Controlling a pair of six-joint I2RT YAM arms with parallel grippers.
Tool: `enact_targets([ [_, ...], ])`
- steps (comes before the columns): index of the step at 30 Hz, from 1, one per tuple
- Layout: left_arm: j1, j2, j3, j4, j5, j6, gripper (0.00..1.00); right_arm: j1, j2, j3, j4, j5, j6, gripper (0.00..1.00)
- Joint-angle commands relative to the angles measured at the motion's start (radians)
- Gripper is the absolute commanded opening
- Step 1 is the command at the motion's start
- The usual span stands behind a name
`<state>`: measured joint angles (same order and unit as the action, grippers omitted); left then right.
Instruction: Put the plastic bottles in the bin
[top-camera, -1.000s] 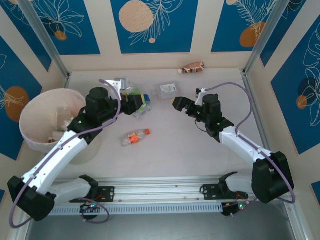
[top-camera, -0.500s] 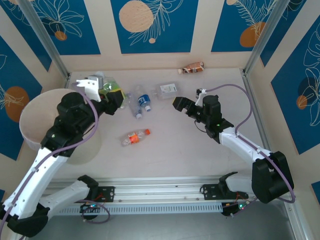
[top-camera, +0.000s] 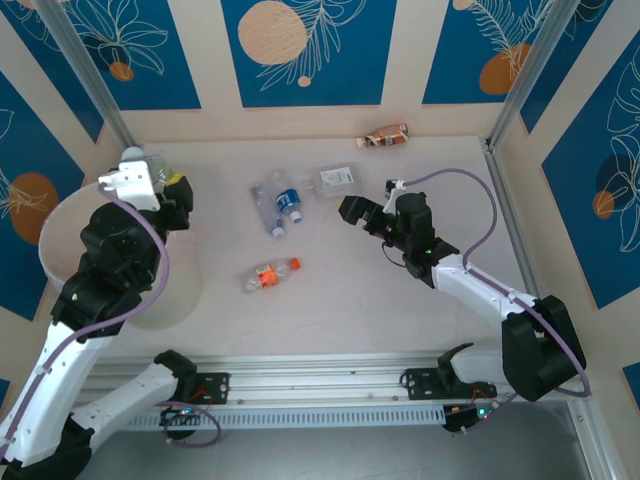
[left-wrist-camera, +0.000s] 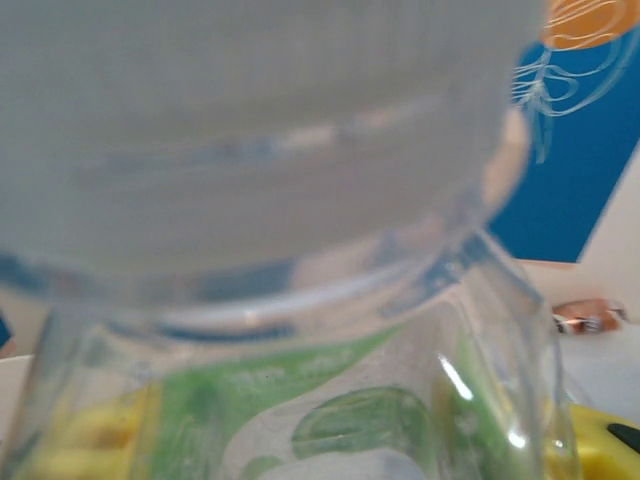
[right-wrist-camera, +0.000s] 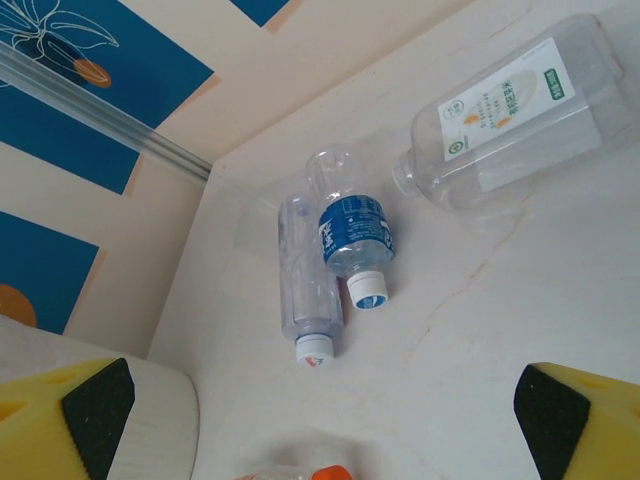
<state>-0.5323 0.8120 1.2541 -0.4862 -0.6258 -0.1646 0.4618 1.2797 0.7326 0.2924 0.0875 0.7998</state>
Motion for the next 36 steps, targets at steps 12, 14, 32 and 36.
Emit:
enact_targets([
  [12,0.36,0.061,0.006,-0.108,-0.126,-0.002,0.45,0.035,0.003,0.034,0.007,0.062,-0.099,1.0],
  [14,0.399,0.083,-0.007,-0.135,-0.008,-0.036,0.45,0.034,0.004,0.039,0.008,0.055,-0.107,1.0],
  [32,0.626,0.128,-0.155,-0.121,0.026,-0.62,0.66,0.04,0.026,0.087,-0.043,-0.014,-0.12,1.0],
  [36,0.64,0.142,-0.129,-0.127,0.022,-0.73,0.81,0.043,0.024,0.09,-0.048,-0.012,-0.125,1.0],
])
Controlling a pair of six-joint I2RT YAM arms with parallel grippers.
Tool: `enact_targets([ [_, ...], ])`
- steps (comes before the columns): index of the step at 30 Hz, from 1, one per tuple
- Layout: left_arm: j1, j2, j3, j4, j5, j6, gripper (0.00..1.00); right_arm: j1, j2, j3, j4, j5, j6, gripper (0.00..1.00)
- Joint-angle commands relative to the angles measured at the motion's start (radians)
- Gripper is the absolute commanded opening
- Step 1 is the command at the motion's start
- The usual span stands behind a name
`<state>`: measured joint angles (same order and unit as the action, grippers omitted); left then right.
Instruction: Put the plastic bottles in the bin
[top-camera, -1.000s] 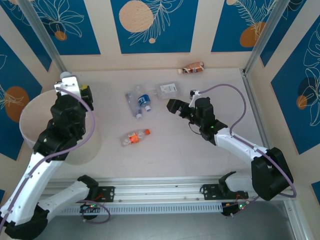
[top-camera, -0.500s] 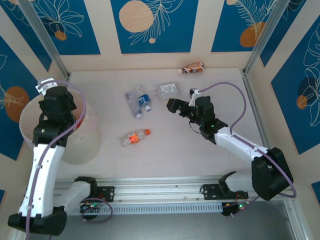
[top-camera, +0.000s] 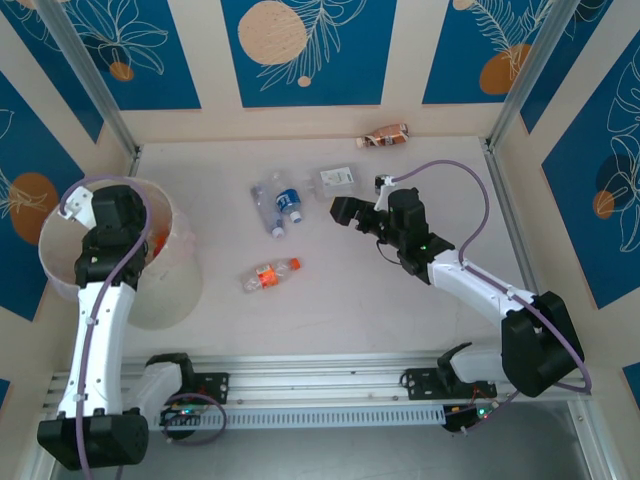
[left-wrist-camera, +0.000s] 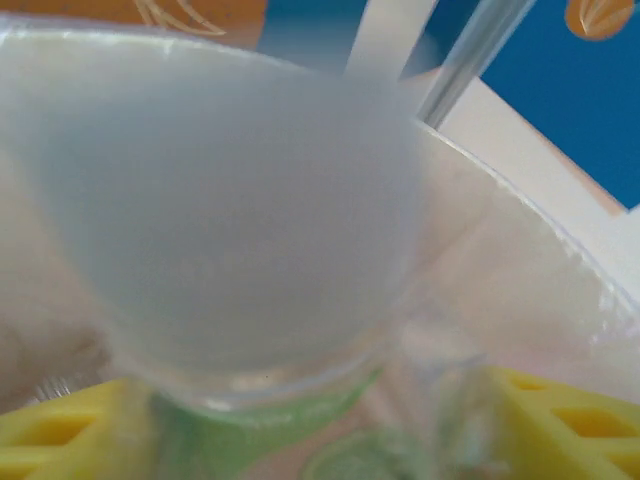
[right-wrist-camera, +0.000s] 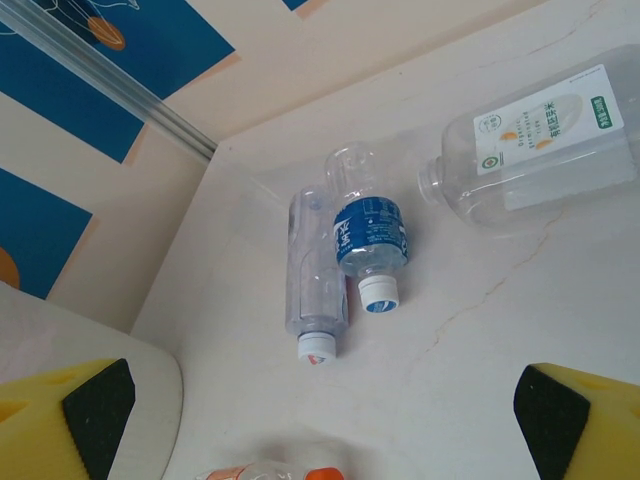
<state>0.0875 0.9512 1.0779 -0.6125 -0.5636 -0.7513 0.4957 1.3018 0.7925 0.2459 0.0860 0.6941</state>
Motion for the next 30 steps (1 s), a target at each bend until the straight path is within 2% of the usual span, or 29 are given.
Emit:
enact_targets([
  [1,0.024,0.005,0.055,-0.007,-0.041,-0.162,0.85,0.007,0.004,0.03,-0.002,-0.011,-0.019,1.0],
  [5,0.032,-0.003,0.076,-0.003,-0.043,-0.197,0.99,0.009,0.003,0.03,-0.008,-0.008,-0.022,1.0],
  [8,0.034,-0.036,0.066,0.043,0.016,-0.185,1.0,0.009,0.004,0.027,-0.013,-0.001,-0.026,1.0],
  [11,0.034,-0.08,0.048,0.11,0.113,-0.159,1.0,0.008,0.004,0.027,-0.023,0.014,-0.023,1.0],
  [18,0.007,-0.118,0.053,0.234,0.424,-0.057,1.0,-0.005,0.022,0.028,-0.045,0.026,0.011,1.0],
  [20,-0.044,-0.114,0.049,0.264,0.47,-0.024,1.0,-0.007,0.025,0.021,-0.042,0.036,0.03,1.0],
  [22,-0.144,-0.103,0.049,0.282,0.461,0.041,1.0,-0.011,0.023,0.012,-0.037,0.041,0.048,1.0],
  [25,-0.333,-0.061,0.059,0.303,0.436,0.202,1.0,-0.016,0.02,0.007,-0.045,0.047,0.064,1.0],
  [30,-0.53,0.048,0.097,0.244,0.511,0.464,1.0,-0.029,0.01,0.002,-0.066,0.048,0.084,1.0],
])
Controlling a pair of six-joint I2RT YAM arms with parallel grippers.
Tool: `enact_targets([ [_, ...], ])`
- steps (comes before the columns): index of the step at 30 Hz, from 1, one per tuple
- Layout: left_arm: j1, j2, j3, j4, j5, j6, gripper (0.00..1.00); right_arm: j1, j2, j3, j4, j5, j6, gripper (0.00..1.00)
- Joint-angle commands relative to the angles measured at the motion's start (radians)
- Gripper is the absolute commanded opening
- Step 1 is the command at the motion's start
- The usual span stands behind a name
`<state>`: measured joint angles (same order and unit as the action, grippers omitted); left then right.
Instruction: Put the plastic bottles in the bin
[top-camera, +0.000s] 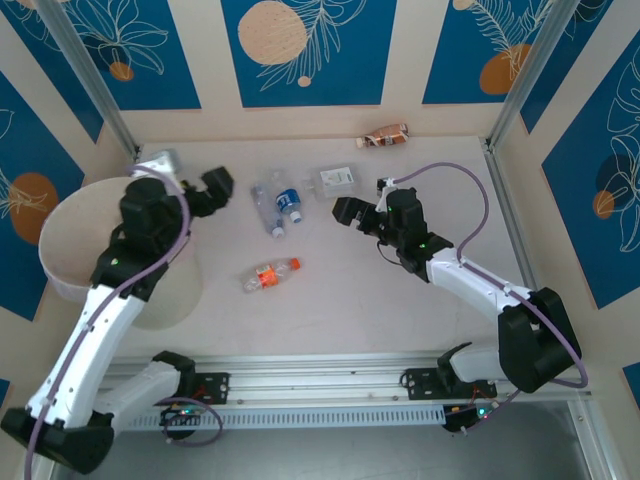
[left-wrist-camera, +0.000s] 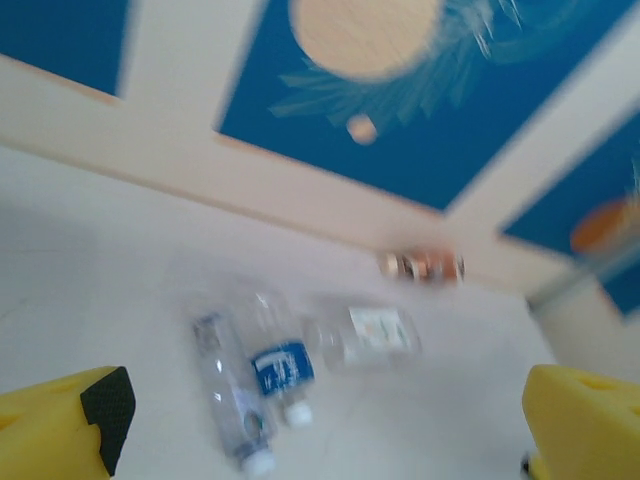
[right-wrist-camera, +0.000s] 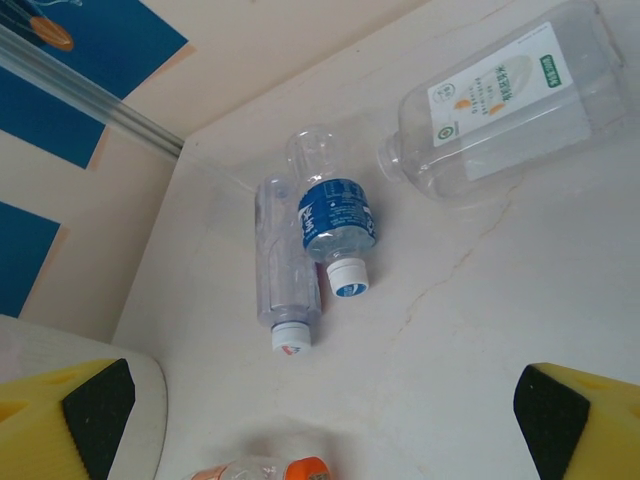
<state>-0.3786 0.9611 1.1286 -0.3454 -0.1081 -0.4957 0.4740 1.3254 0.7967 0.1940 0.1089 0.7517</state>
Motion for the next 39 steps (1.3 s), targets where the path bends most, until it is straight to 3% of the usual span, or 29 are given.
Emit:
enact_targets([
  [1,-0.094,0.065,0.064,-0.059,0.067,0.257,1.0,-0.01,-0.017,-0.005,-0.016,0.025,0.027,1.0],
  [9,-0.229,0.223,0.098,-0.253,0.079,0.416,1.0,-0.032,-0.055,-0.039,-0.016,0.041,0.02,0.99],
  [14,-0.302,0.317,0.071,-0.372,-0.001,0.513,1.0,-0.04,-0.054,-0.04,-0.023,0.037,0.016,1.0],
  [24,-0.333,0.477,0.014,-0.611,-0.046,0.704,1.0,-0.044,-0.028,-0.03,-0.019,0.012,0.023,1.0],
  [28,-0.333,0.518,-0.021,-0.637,-0.026,0.734,1.0,-0.047,-0.023,-0.025,-0.023,0.002,0.023,1.0],
  [32,-0.332,0.576,-0.023,-0.593,-0.101,0.744,1.0,-0.046,-0.02,-0.024,-0.021,-0.005,0.023,0.99],
  [35,-0.333,0.601,-0.026,-0.512,-0.048,0.761,1.0,-0.047,-0.016,-0.024,-0.019,-0.013,0.024,0.99],
  [39,-0.329,0.624,-0.071,-0.379,-0.13,0.793,1.0,-0.047,-0.018,-0.024,-0.028,-0.027,0.024,1.0],
])
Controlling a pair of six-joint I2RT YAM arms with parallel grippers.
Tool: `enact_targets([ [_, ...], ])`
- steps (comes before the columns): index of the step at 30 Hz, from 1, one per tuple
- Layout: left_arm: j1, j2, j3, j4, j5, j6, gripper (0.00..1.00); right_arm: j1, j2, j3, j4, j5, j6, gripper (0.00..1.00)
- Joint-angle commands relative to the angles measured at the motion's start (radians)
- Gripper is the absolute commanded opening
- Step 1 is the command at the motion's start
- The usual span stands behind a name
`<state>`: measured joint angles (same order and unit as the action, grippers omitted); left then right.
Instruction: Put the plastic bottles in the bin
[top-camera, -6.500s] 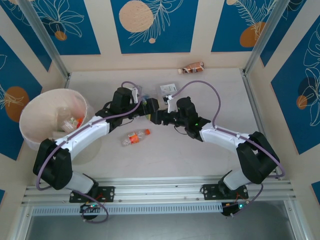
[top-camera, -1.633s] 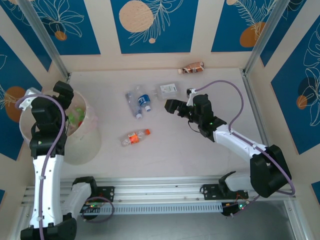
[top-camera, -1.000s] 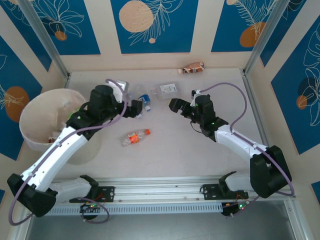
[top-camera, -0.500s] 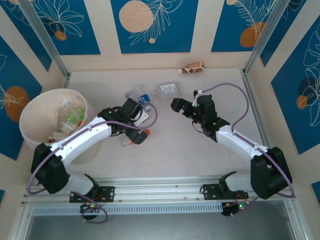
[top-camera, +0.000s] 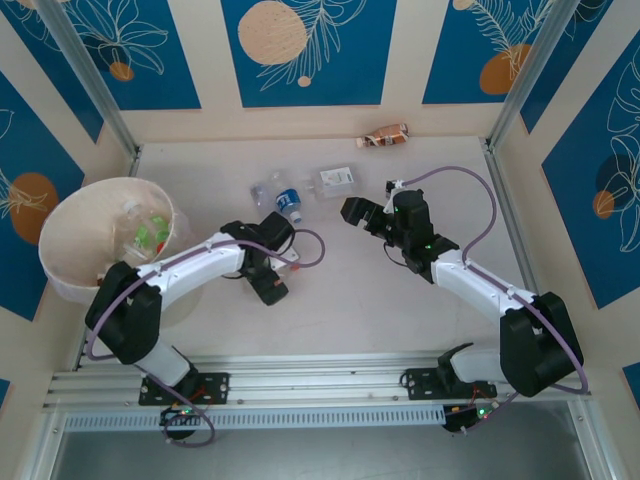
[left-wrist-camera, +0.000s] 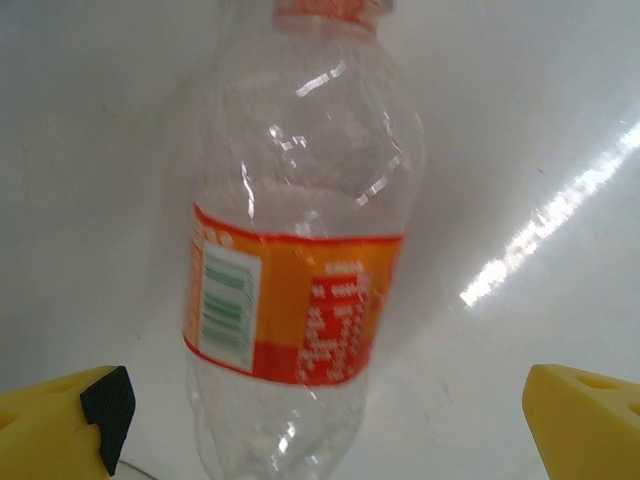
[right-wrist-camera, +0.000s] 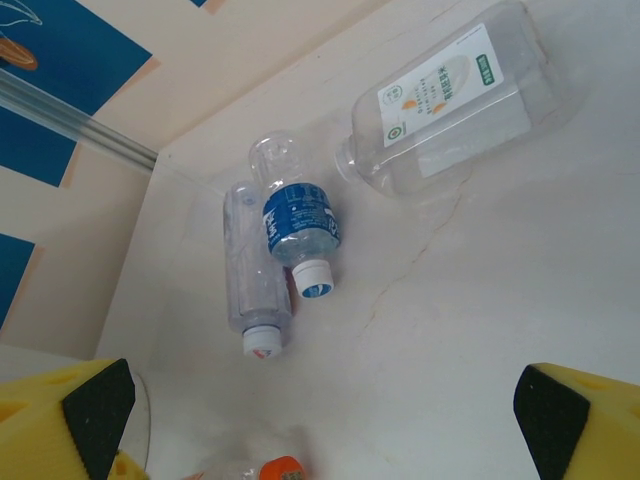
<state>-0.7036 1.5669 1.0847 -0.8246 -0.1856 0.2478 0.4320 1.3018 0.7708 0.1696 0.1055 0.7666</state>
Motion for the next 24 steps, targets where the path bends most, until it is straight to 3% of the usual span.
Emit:
enact_targets([
  [1,-0.005,0.021,-0.033,0.118,-0.059,0.061,1.0,-0.005,0.005,0.002,-0.007,-0.026,0.008,1.0],
  [9,0.02,0.096,-0.063,0.155,0.095,0.085,0.97,-0.009,0.005,-0.004,-0.005,-0.027,0.003,1.0],
  [16,0.039,0.15,-0.077,0.199,0.083,0.099,0.89,-0.011,0.011,-0.004,-0.01,-0.025,0.005,0.99],
  [24,0.043,0.18,-0.102,0.269,0.057,0.111,0.72,-0.015,0.019,0.001,-0.018,-0.03,0.011,0.99],
])
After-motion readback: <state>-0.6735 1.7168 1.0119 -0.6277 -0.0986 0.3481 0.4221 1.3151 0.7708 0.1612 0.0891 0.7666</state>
